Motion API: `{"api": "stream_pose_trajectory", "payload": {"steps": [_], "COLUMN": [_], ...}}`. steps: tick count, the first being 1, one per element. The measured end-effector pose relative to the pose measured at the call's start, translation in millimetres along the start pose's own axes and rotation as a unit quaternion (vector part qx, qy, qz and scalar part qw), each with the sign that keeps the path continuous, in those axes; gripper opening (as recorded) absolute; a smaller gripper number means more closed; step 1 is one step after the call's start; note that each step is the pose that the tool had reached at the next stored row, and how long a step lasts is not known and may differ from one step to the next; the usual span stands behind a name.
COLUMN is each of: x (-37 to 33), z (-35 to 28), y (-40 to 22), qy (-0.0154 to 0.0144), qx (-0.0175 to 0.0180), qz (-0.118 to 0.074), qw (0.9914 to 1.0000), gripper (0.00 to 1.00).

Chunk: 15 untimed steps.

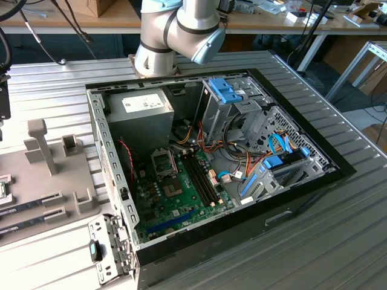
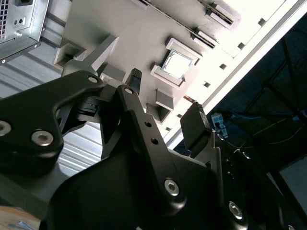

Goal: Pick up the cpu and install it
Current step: 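Pick up the cpu and move it towards the insertion slot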

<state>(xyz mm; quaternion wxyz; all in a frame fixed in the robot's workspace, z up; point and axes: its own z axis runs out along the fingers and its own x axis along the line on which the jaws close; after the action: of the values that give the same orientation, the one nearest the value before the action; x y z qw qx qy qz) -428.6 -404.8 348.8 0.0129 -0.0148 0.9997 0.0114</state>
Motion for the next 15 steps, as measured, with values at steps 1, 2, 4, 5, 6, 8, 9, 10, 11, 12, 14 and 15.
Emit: {"api": "stream_pose_trajectory", "payload": {"steps": [1,2,4,5,6,8,9,10,11,12,14,15], "x": [0.0,0.0,0.0,0.2,0.5,0.7,0.9,1.1,1.2,1.2,1.2,1.3], "z": [0.1,0.1,0.0,0.0,0.1,0.2,0.4,0.6,0.8,0.9,1.2,1.3], "y": [0.0,0.0,0.0,-0.1,-0.1,0.0,0.0,0.0,0.0,0.0,0.0,0.0], "qy": [-0.0001,-0.0001,-0.0001,0.0000,-0.0001,-0.0001,-0.0001,-0.0001,0.0000,0.0000,0.0000,0.0000], "qx": [-0.0008,-0.0009,-0.0009,-0.0008,-0.0009,-0.0009,-0.0009,-0.0009,-0.0009,-0.0008,-0.0008,-0.0009], "qz": [0.000,0.000,0.000,0.000,0.000,0.000,0.000,0.000,0.000,0.000,0.000,0.000], "qw": [1.00000,1.00000,1.00000,1.00000,1.00000,1.00000,1.00000,1.00000,1.00000,1.00000,1.00000,1.00000], "gripper": [0.60,0.60,0.60,0.60,0.60,0.60,0.60,0.60,0.60,0.60,0.60,0.60]}}
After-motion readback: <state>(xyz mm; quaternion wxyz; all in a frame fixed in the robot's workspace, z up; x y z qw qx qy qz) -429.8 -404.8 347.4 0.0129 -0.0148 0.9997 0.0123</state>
